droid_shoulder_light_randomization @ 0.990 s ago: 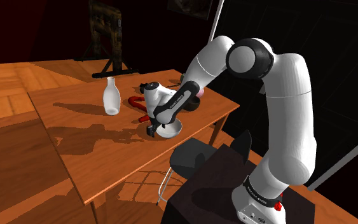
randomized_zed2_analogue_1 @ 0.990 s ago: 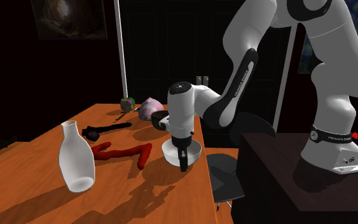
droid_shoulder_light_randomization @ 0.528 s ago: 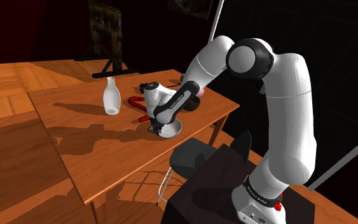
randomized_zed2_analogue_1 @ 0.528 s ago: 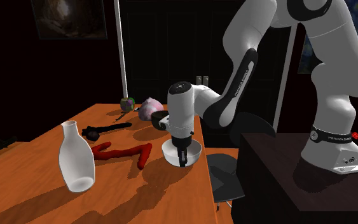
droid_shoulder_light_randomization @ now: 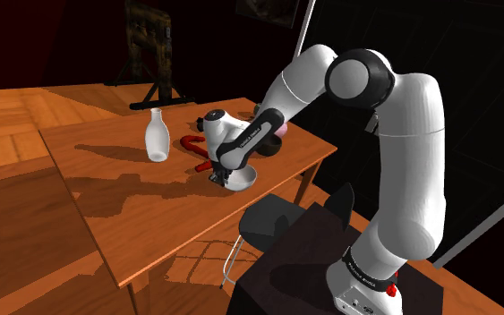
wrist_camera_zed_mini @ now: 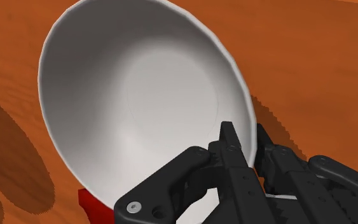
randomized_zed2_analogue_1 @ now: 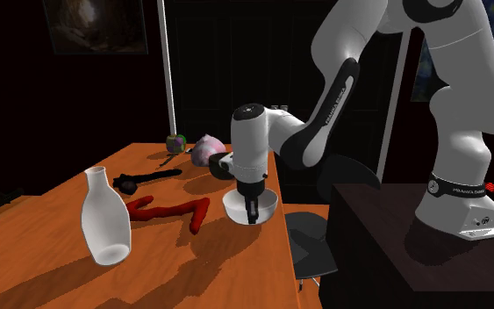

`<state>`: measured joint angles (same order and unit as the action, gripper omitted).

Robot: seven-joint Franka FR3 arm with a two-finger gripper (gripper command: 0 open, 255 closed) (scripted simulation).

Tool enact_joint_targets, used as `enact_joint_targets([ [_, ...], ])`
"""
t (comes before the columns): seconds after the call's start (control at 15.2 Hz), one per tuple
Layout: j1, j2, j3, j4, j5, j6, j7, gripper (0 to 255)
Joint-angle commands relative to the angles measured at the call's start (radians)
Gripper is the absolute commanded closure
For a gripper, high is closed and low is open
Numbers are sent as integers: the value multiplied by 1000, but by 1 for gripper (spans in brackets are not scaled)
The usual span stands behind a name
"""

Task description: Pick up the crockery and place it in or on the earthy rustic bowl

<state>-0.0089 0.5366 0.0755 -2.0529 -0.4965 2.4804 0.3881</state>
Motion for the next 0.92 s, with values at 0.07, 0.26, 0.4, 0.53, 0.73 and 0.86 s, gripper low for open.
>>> enact_joint_targets([
  [0.07,-5,-35,9,-8,14,-26,-15,255],
  [0.26,-11,-69,18,-14,28,-52,-31,255],
  [0.4,-14,-91,23,-16,38,-71,-41,255],
  [0.53,-17,-113,28,-18,48,-89,-52,255],
  [0.73,-21,-144,35,-19,62,-117,-68,255],
  [0.86,-23,-164,40,-19,72,-137,-78,255],
])
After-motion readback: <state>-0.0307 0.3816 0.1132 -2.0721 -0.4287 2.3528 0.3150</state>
